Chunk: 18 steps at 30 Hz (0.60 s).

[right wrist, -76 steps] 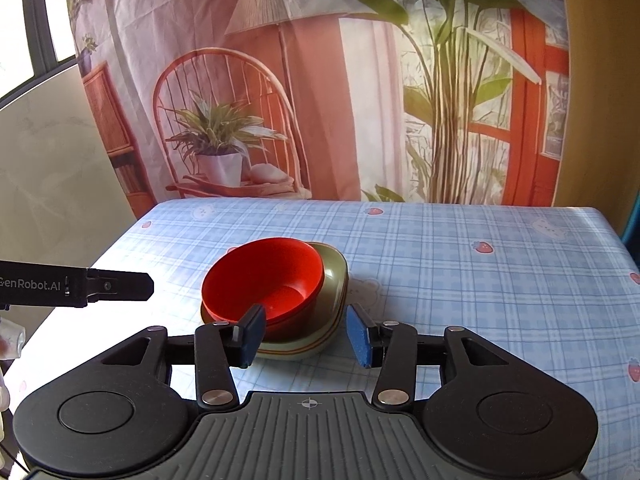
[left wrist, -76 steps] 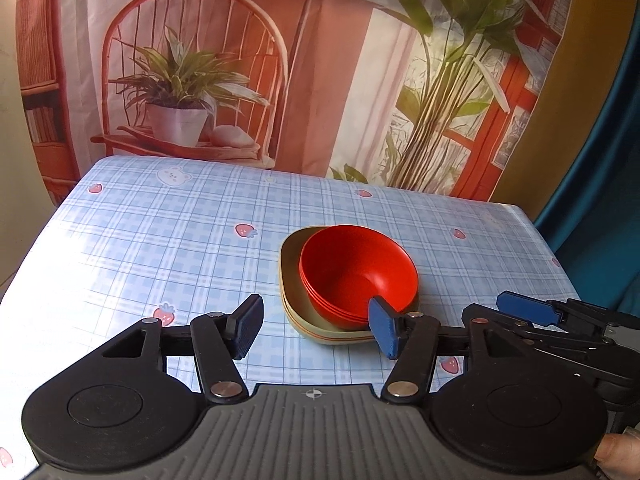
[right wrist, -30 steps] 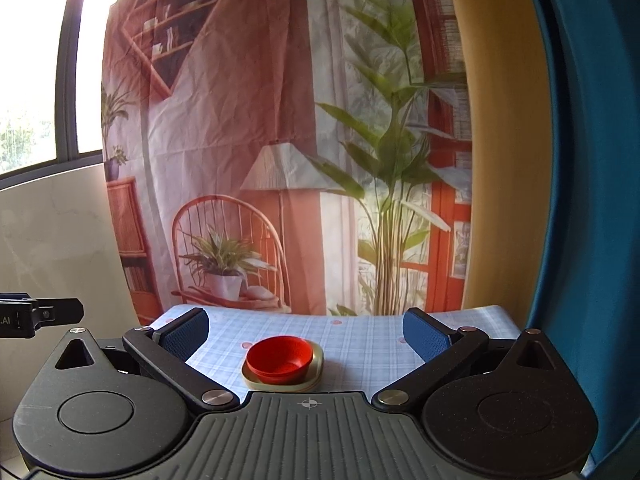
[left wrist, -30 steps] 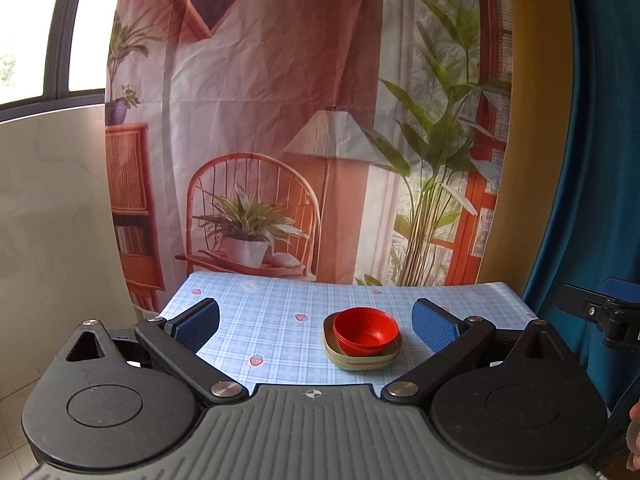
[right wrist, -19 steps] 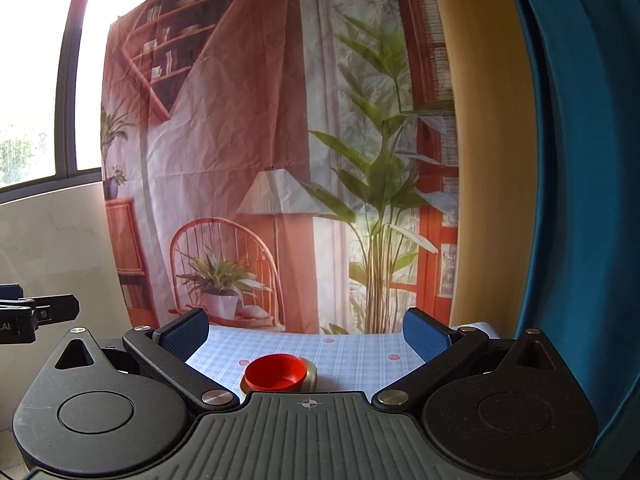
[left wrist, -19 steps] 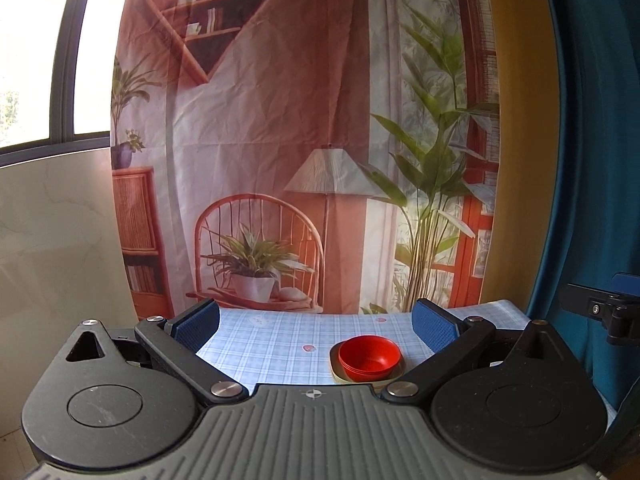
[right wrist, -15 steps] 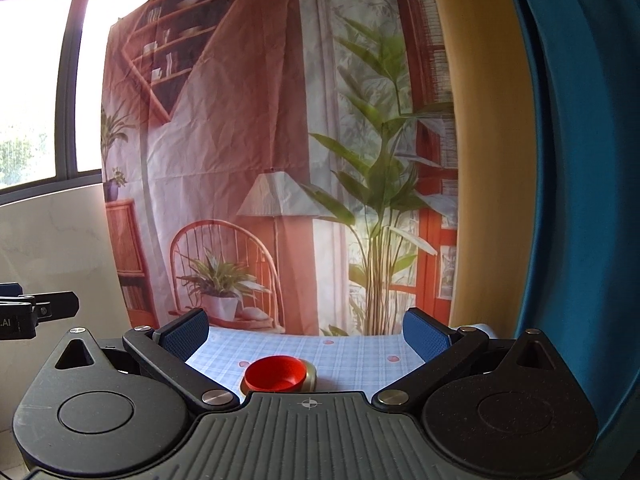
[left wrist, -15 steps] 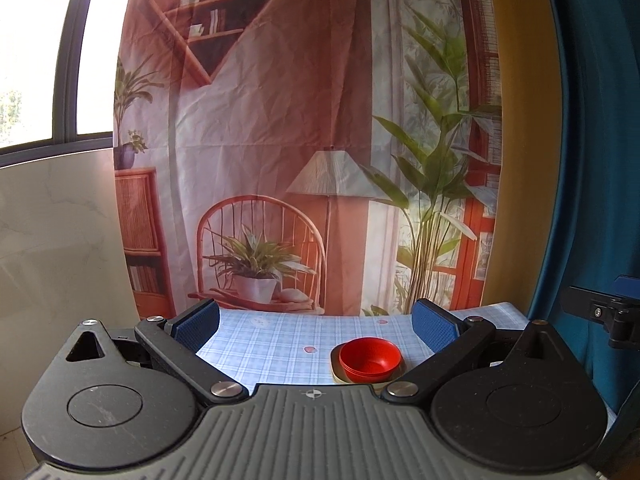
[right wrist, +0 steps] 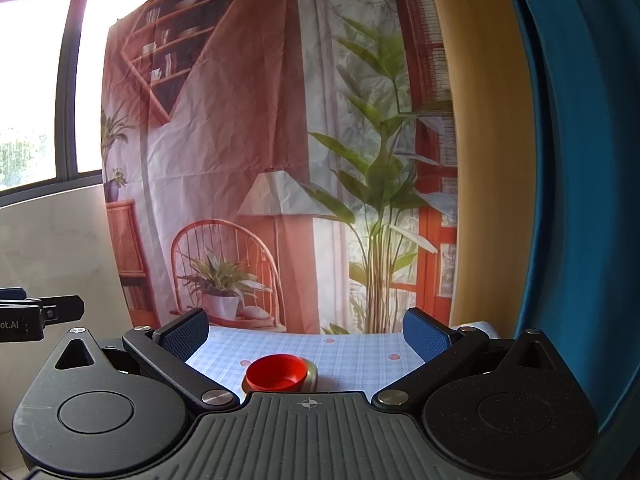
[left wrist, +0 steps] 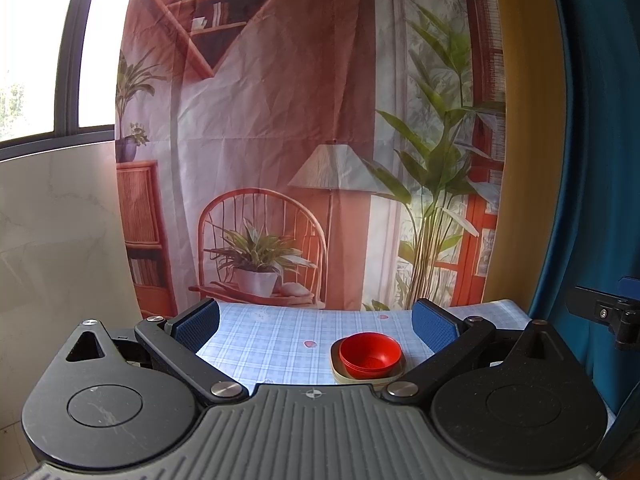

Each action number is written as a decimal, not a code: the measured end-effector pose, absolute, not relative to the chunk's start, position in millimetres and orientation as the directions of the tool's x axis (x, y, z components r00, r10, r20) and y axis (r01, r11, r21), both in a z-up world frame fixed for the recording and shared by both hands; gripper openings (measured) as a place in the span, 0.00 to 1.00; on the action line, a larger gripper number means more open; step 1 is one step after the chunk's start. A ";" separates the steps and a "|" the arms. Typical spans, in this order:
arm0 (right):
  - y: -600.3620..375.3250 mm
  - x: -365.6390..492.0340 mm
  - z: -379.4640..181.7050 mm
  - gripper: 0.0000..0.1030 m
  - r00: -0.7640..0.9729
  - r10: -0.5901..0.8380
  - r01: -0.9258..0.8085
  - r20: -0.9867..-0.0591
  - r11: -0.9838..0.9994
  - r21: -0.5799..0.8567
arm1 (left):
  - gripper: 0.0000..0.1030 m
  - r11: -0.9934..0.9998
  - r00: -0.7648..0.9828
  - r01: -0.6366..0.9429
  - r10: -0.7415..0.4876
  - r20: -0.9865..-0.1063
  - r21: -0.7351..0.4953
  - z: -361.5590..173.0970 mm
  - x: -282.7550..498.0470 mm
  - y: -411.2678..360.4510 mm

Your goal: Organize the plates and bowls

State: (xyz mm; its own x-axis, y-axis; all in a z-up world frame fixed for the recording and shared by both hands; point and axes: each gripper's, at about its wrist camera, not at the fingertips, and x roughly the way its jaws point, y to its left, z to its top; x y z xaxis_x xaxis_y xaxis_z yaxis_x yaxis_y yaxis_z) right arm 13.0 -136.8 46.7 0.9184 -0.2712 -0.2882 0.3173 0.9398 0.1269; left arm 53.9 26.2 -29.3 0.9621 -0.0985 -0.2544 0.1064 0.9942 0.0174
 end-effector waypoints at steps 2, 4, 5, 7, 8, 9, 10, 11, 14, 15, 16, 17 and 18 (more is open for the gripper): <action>-135.6 13.7 46.6 1.00 0.918 -0.271 0.317 -0.290 0.940 0.126 | 1.00 0.994 0.962 0.106 -0.098 -0.255 0.017 -29.4 54.0 26.1; -135.5 13.8 46.5 1.00 0.918 -0.271 0.317 -0.290 0.940 0.126 | 1.00 0.994 0.961 0.106 -0.098 -0.257 0.016 -29.4 54.5 26.7; -135.3 13.8 46.3 1.00 0.918 -0.270 0.317 -0.291 0.940 0.125 | 1.00 0.994 0.961 0.105 -0.097 -0.258 0.015 -29.6 54.7 27.2; -134.5 15.8 46.1 1.00 0.917 -0.270 0.317 -0.293 0.940 0.124 | 1.00 0.995 0.961 0.103 -0.097 -0.261 0.011 -29.4 55.8 28.3; -134.4 15.8 46.1 1.00 0.917 -0.270 0.316 -0.292 0.940 0.124 | 1.00 0.995 0.960 0.102 -0.096 -0.262 0.009 -29.3 55.8 28.9; -134.5 15.9 46.5 1.00 0.917 -0.272 0.318 -0.292 0.940 0.125 | 1.00 0.995 0.960 0.101 -0.095 -0.262 0.007 -29.3 55.8 29.3; -134.7 16.0 46.5 1.00 0.917 -0.271 0.318 -0.292 0.940 0.124 | 1.00 0.995 0.960 0.100 -0.095 -0.263 0.006 -29.3 55.7 29.6; -134.7 15.9 46.5 1.00 0.917 -0.272 0.318 -0.293 0.940 0.124 | 1.00 0.995 0.960 0.100 -0.095 -0.263 0.006 -29.3 55.5 29.8; -135.1 15.9 46.5 1.00 0.917 -0.271 0.317 -0.292 0.940 0.125 | 1.00 0.995 0.960 0.099 -0.094 -0.263 0.007 -29.3 55.3 29.4; -135.2 15.9 46.4 1.00 0.917 -0.271 0.318 -0.293 0.940 0.125 | 1.00 0.995 0.960 0.099 -0.093 -0.263 0.008 -29.4 55.3 29.6; -134.8 15.9 45.8 1.00 0.917 -0.272 0.318 -0.293 0.940 0.125 | 1.00 0.995 0.960 0.099 -0.093 -0.263 0.009 -29.5 55.6 29.8; -134.4 15.9 45.6 1.00 0.916 -0.272 0.319 -0.294 0.940 0.125 | 1.00 0.995 0.960 0.099 -0.093 -0.263 0.009 -29.6 55.7 29.8; -134.9 15.9 45.8 1.00 0.917 -0.271 0.318 -0.294 0.940 0.125 | 1.00 0.995 0.960 0.099 -0.093 -0.264 0.009 -29.5 55.7 29.7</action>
State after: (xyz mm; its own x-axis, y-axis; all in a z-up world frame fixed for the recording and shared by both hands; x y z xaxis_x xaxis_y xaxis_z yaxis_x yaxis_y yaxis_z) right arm 15.9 -134.9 45.8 0.9165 -0.2714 -0.2937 0.3183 0.9397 0.1248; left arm 55.7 29.7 -29.5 0.9602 -0.0927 -0.2636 0.0987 0.9951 0.0095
